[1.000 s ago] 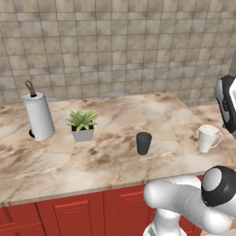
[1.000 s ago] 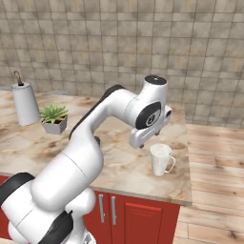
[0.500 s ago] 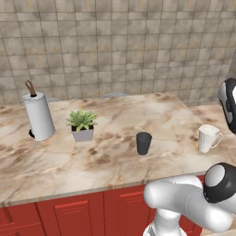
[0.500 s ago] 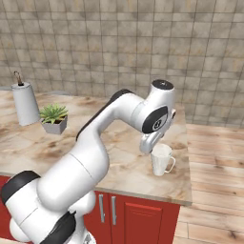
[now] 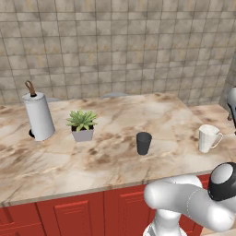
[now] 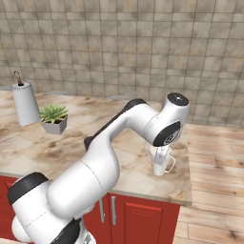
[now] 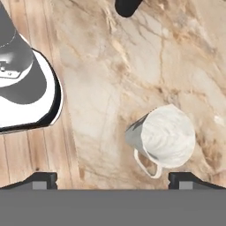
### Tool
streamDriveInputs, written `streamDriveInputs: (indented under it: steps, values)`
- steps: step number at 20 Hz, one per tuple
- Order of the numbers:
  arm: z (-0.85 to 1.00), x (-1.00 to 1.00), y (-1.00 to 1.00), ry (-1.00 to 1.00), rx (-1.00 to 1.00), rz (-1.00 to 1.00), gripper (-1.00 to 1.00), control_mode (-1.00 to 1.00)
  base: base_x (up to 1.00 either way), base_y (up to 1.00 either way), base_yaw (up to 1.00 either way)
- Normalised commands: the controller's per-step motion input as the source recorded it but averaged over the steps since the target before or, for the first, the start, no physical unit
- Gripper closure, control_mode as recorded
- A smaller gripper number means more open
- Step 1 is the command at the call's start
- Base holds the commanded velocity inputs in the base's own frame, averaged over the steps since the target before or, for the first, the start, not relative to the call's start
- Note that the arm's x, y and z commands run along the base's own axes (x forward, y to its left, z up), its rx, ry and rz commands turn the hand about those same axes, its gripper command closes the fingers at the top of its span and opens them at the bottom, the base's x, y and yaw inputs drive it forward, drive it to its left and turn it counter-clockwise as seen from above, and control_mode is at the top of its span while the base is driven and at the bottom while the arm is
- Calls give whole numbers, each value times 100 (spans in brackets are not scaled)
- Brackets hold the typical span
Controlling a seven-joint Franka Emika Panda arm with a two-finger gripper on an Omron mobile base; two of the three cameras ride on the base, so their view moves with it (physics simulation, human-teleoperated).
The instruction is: Pick the jug and glass cup and place them in the sink. Then turn on the water.
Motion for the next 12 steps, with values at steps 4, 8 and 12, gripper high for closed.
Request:
streamDriveInputs:
  steps: [4,8,12]
  values:
    - [-12,1,-1,-4,0,9,-100,-100,0,0,0]
    - [-5,0,0,0,0,10,-100,-100,0,0,0]
    - [-4,1,-3,0,0,6,-100,-100,0,0,0]
